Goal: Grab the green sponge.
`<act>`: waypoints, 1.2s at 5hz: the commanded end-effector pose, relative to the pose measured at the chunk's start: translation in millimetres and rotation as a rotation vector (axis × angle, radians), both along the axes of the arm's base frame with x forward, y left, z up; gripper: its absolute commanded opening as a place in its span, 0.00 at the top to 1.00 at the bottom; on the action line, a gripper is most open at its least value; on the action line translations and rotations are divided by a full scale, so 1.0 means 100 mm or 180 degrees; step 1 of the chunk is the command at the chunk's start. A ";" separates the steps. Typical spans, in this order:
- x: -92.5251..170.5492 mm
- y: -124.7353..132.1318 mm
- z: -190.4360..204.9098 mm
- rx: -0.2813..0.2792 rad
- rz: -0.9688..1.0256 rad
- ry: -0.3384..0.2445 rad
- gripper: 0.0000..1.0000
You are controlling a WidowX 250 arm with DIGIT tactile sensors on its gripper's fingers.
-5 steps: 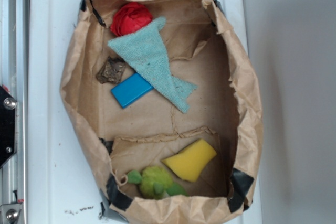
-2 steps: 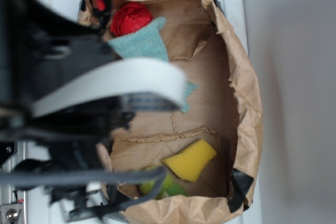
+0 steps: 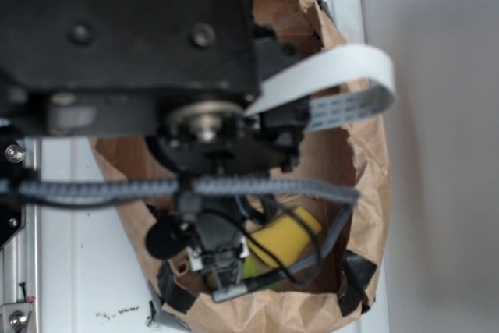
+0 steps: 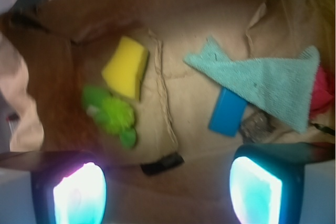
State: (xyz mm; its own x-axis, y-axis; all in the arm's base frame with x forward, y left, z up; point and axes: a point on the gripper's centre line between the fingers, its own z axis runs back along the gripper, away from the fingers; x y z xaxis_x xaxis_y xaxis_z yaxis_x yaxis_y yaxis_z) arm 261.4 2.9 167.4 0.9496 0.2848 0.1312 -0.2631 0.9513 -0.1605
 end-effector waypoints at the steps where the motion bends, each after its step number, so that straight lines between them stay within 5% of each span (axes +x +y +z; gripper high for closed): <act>1: 0.21 -0.14 -0.06 0.0149 0.0854 -0.0534 0.00; 6: 0.23 -0.18 -0.26 0.0141 0.0999 -0.0591 0.00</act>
State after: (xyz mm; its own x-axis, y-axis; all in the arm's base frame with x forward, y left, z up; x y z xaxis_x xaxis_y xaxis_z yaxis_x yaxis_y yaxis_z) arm 281.9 -17.0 132.2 0.7793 0.5523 0.2959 -0.5211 0.8336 -0.1835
